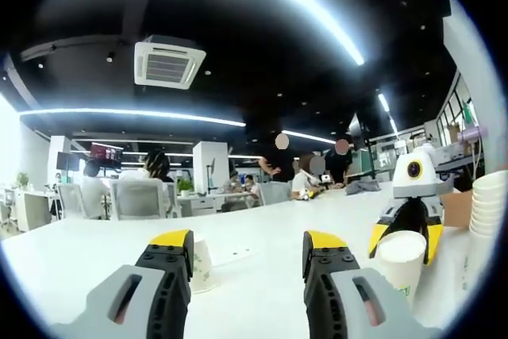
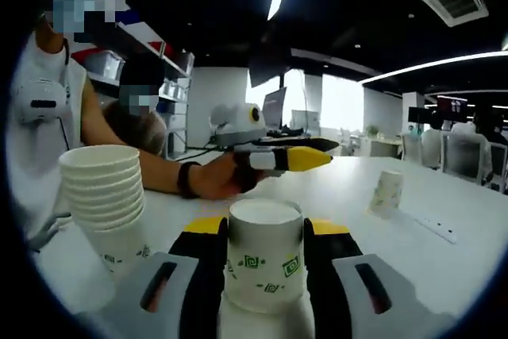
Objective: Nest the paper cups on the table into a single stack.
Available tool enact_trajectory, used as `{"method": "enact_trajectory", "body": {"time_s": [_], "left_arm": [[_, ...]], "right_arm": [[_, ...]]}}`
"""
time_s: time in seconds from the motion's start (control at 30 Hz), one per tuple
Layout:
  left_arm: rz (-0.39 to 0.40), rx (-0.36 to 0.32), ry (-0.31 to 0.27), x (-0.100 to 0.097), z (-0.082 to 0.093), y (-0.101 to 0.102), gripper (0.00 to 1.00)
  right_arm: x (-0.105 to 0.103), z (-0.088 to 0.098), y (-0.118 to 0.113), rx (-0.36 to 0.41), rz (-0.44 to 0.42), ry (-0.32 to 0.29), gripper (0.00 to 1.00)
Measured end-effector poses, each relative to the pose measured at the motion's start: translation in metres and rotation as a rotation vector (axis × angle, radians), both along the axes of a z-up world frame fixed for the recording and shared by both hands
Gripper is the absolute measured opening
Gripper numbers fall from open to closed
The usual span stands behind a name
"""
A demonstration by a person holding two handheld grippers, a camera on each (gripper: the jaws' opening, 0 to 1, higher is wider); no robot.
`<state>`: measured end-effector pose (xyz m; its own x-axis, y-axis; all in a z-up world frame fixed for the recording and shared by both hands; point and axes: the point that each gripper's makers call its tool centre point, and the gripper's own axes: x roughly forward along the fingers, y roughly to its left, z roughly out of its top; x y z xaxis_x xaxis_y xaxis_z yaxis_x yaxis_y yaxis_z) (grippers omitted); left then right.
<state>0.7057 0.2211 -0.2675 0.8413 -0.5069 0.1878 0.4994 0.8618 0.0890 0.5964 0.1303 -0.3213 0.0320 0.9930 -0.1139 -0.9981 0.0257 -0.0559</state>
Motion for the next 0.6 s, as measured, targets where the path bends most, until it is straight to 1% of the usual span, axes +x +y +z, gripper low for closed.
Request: {"method": "enact_trajectory", "body": {"time_s": [0.13,0.37,0.6], "left_arm": [[0.001,-0.004,0.001,0.000,0.000,0.000,0.59],[0.001,-0.006,0.000,0.001,0.001,0.001,0.59],[0.000,-0.008,-0.002,0.002,0.002,0.004,0.59]], "right_arm": [[0.001,0.001,-0.001,-0.011,-0.006,0.005,0.46],[0.002,0.010,-0.008,-0.025,-0.024,-0.004,0.45],[0.005,0.003,-0.011,-0.067,-0.037,-0.007,0.43]]}}
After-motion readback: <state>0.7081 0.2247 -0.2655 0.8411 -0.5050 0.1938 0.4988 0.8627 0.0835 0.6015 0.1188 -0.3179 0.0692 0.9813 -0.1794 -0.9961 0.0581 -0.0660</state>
